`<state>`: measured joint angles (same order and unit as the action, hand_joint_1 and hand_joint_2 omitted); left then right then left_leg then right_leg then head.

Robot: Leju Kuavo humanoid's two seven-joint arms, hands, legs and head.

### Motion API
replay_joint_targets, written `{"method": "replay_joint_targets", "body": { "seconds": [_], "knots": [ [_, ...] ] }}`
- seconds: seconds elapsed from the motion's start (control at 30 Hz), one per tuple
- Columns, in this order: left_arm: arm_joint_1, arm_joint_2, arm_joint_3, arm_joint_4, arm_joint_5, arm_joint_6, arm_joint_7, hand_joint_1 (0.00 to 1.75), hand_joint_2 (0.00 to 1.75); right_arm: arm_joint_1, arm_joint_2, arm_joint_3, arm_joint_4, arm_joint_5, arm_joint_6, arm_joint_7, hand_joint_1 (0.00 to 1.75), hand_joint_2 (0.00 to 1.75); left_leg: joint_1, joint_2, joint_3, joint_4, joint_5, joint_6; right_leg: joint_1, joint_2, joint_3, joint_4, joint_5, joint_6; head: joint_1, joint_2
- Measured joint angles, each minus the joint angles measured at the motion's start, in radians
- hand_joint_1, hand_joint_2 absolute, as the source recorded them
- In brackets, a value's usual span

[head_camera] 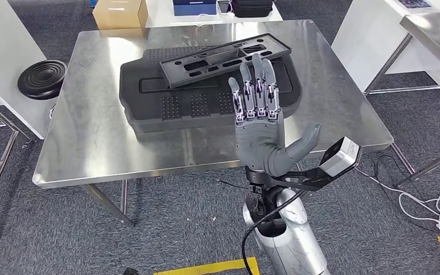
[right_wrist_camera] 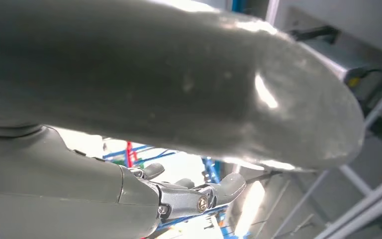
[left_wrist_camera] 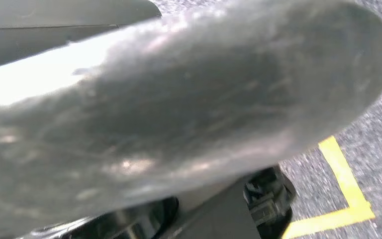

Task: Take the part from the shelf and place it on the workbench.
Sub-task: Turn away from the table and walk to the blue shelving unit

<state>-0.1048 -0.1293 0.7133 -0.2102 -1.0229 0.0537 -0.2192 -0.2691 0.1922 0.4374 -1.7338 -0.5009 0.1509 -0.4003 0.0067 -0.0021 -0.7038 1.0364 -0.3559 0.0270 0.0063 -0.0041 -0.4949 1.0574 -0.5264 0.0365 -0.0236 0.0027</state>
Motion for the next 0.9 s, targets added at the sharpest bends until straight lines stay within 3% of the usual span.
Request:
{"method": "replay_joint_targets", "body": {
  "seconds": [0.03,0.07,0.13,0.17,0.2,0.27,0.3,0.33,0.37,0.4,0.43,0.5,0.57,0.63,0.7,0.8,0.83,0.87,0.9],
  "knots": [
    [0.000,-0.001,0.002,0.000,0.001,0.001,0.000,0.00,0.00,0.004,0.004,0.000,-0.009,-0.005,0.000,0.001,0.00,0.00,0.000,0.001,-0.002,-0.003,0.012,-0.005,0.005,0.000,0.034,-0.051,-0.011,-0.008,0.000,0.000],
    [0.001,-0.002,0.004,0.000,0.003,0.003,0.000,0.00,0.00,0.010,0.006,0.000,-0.017,-0.008,-0.002,0.003,0.00,0.00,0.000,0.002,-0.002,-0.009,0.024,-0.011,0.008,0.000,0.044,-0.076,-0.014,-0.013,0.000,0.000],
    [0.005,-0.002,0.007,0.000,0.005,0.008,0.000,0.00,0.00,0.025,0.008,0.000,-0.025,-0.005,-0.015,0.005,0.00,0.00,0.003,0.003,-0.005,-0.016,0.033,-0.023,0.003,0.001,0.028,-0.080,0.007,-0.022,0.000,0.000],
    [0.008,-0.002,0.009,0.000,0.006,0.009,0.001,0.00,0.00,0.033,0.010,0.000,-0.028,-0.001,-0.022,0.005,0.00,0.00,0.004,0.001,-0.012,-0.002,0.007,-0.029,-0.002,0.000,0.019,-0.082,0.020,-0.030,-0.002,0.000],
    [0.011,-0.001,0.011,0.000,0.006,0.010,0.001,0.00,0.00,0.039,0.012,0.001,-0.029,0.004,-0.029,0.005,0.00,0.00,0.005,0.000,-0.022,0.032,-0.038,-0.033,-0.008,0.000,0.009,-0.084,0.034,-0.037,-0.003,0.000],
    [0.014,-0.001,0.013,0.000,0.007,0.010,0.001,0.00,0.00,0.049,0.015,0.002,-0.030,0.011,-0.042,0.005,0.00,0.00,0.008,-0.001,-0.046,0.153,-0.148,-0.042,-0.011,-0.001,-0.014,-0.083,0.058,-0.045,-0.006,0.000],
    [0.015,-0.001,0.013,0.000,0.007,0.010,0.001,0.00,0.00,0.054,0.015,0.003,-0.030,0.015,-0.049,0.005,0.00,0.00,0.009,-0.001,-0.053,0.216,-0.177,-0.046,-0.011,-0.002,-0.027,-0.082,0.069,-0.044,-0.006,0.000],
    [0.014,-0.001,0.014,0.000,0.007,0.010,0.001,0.00,0.00,0.058,0.016,0.004,-0.030,0.018,-0.056,0.005,0.00,0.00,0.011,-0.001,-0.052,0.261,-0.180,-0.051,-0.012,-0.003,-0.042,-0.079,0.080,-0.042,-0.006,0.000],
    [0.014,-0.001,0.014,0.000,0.007,0.010,0.001,0.00,0.00,0.061,0.016,0.004,-0.030,0.022,-0.061,0.005,0.00,0.00,0.014,0.000,-0.036,0.276,-0.162,-0.055,-0.013,-0.003,-0.060,-0.074,0.090,-0.037,-0.006,0.000],
    [0.014,-0.001,0.015,0.000,0.007,0.011,0.001,0.00,0.00,0.063,0.016,0.004,-0.029,0.025,-0.066,0.005,0.00,0.00,0.018,0.000,-0.003,0.257,-0.134,-0.058,-0.016,-0.003,-0.077,-0.067,0.098,-0.032,-0.006,0.000],
    [0.013,-0.001,0.016,0.000,0.007,0.011,0.001,0.00,0.00,0.064,0.016,0.005,-0.029,0.028,-0.070,0.005,0.00,0.00,0.022,-0.001,0.044,0.205,-0.119,-0.063,-0.018,-0.003,-0.094,-0.057,0.105,-0.027,-0.006,0.000],
    [0.010,-0.003,0.019,0.000,0.007,0.011,0.001,0.00,0.00,0.064,0.017,0.006,-0.029,0.038,-0.082,0.003,0.00,0.00,0.023,-0.006,0.133,0.083,-0.132,-0.067,-0.018,-0.004,-0.121,-0.038,0.115,-0.014,-0.007,0.000],
    [0.007,-0.005,0.023,-0.001,0.007,0.012,0.001,0.00,0.00,0.065,0.019,0.010,-0.028,0.055,-0.100,-0.005,0.00,0.00,0.016,-0.011,0.158,0.025,-0.155,-0.055,-0.016,-0.003,-0.139,-0.030,0.129,0.001,-0.007,0.000],
    [0.009,-0.005,0.025,0.000,0.007,0.012,0.000,0.00,0.00,0.066,0.018,0.015,-0.025,0.073,-0.117,-0.012,0.00,0.00,0.012,-0.009,0.140,0.020,-0.141,-0.031,-0.018,-0.003,-0.152,-0.029,0.138,0.013,-0.006,0.000],
    [0.010,-0.005,0.026,0.000,0.007,0.013,0.000,0.00,0.00,0.068,0.016,0.019,-0.022,0.083,-0.127,-0.015,0.00,0.00,0.011,-0.005,0.116,0.018,-0.118,-0.007,-0.020,-0.001,-0.179,0.009,0.097,0.012,-0.004,0.000],
    [0.010,-0.004,0.028,0.000,0.006,0.016,0.000,0.00,0.00,0.069,0.012,0.026,-0.014,0.092,-0.135,-0.015,0.00,0.00,0.008,-0.003,0.071,0.018,-0.083,0.008,-0.020,0.000,-0.228,0.183,-0.020,-0.002,-0.002,0.000],
    [0.011,-0.005,0.028,0.000,0.005,0.020,0.000,0.00,0.00,0.069,0.011,0.028,-0.009,0.095,-0.138,-0.015,0.00,0.00,0.007,-0.002,0.054,0.019,-0.070,0.008,-0.020,0.000,-0.230,0.230,-0.037,0.001,-0.002,0.000],
    [0.011,-0.005,0.028,0.000,0.003,0.024,-0.002,0.00,0.00,0.069,0.009,0.029,-0.004,0.098,-0.141,-0.015,0.00,0.00,0.006,-0.001,0.038,0.019,-0.058,0.008,-0.019,0.000,-0.219,0.249,-0.036,0.006,-0.002,0.000],
    [0.011,-0.005,0.028,0.000,0.001,0.028,-0.004,0.00,0.00,0.069,0.007,0.031,0.000,0.102,-0.145,-0.015,0.00,0.00,0.005,-0.001,0.023,0.019,-0.045,0.007,-0.017,0.000,-0.190,0.231,-0.019,0.013,-0.002,0.000]
  ]
}}
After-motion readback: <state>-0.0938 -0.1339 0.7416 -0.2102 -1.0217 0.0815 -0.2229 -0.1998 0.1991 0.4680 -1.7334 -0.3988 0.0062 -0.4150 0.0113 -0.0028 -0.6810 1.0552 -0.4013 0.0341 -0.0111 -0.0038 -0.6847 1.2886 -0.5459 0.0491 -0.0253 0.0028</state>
